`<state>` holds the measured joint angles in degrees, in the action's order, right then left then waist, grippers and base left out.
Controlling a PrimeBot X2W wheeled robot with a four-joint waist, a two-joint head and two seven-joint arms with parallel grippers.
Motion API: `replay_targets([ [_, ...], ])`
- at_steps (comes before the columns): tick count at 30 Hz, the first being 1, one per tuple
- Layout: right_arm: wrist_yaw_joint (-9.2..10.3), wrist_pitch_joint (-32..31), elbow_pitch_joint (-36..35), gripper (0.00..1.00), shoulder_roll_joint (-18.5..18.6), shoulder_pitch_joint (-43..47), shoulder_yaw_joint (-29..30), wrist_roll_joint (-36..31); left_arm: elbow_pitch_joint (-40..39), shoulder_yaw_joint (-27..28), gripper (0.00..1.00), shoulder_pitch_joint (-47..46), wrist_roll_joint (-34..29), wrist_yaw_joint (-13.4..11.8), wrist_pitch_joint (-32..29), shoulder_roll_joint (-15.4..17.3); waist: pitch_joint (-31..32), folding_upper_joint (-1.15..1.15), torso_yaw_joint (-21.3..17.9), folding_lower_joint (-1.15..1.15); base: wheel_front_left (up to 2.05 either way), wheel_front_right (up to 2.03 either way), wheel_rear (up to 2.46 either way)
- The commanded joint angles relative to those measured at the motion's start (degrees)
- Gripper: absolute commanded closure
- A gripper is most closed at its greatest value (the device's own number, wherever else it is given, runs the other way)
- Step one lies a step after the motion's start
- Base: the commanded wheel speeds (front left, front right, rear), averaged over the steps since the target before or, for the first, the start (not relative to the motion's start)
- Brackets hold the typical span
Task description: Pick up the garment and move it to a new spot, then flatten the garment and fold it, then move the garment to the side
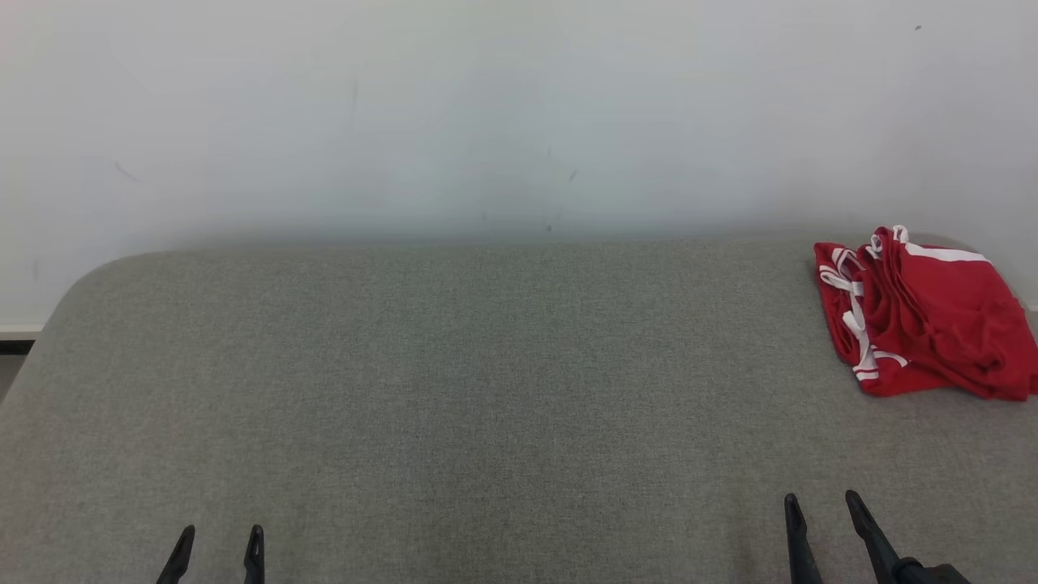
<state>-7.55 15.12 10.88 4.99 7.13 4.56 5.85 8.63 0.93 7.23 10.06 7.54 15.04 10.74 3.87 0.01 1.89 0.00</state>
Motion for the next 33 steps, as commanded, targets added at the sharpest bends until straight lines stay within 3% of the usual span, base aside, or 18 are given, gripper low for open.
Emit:
replay_targets([
  [1,0.18,0.0,0.1,0.00,0.0,0.3,-0.1,-0.1,0.0,0.1,0.00,-0.4,0.3,-0.2,0.2,0.2,0.0,-0.01,0.0,0.00,0.00,0.00,0.00],
  [14,0.18,0.0,-0.1,0.00,0.2,0.2,-0.1,-0.1,-0.8,-0.1,0.00,-0.2,0.6,-0.2,0.2,0.0,-0.3,-0.01,0.0,0.00,0.00,0.00,0.00],
  [15,0.00,0.0,0.1,1.00,0.1,0.0,0.0,0.1,-0.5,-0.1,1.00,0.0,0.5,0.0,0.0,0.0,-0.3,-0.01,0.0,0.00,0.00,0.00,0.00],
  [19,0.00,-0.1,2.4,1.00,-0.2,0.4,-0.1,0.2,1.6,-0.5,1.00,1.0,0.5,0.0,-0.3,-1.0,-0.3,-0.01,0.0,0.01,0.00,0.00,0.00],
  [33,0.01,-4.2,2.5,1.00,-0.5,-2.3,0.5,16.2,2.3,0.7,1.00,-1.8,15.8,0.0,-4.2,-2.3,-0.7,-0.01,-0.2,0.01,0.00,0.00,0.00],
])
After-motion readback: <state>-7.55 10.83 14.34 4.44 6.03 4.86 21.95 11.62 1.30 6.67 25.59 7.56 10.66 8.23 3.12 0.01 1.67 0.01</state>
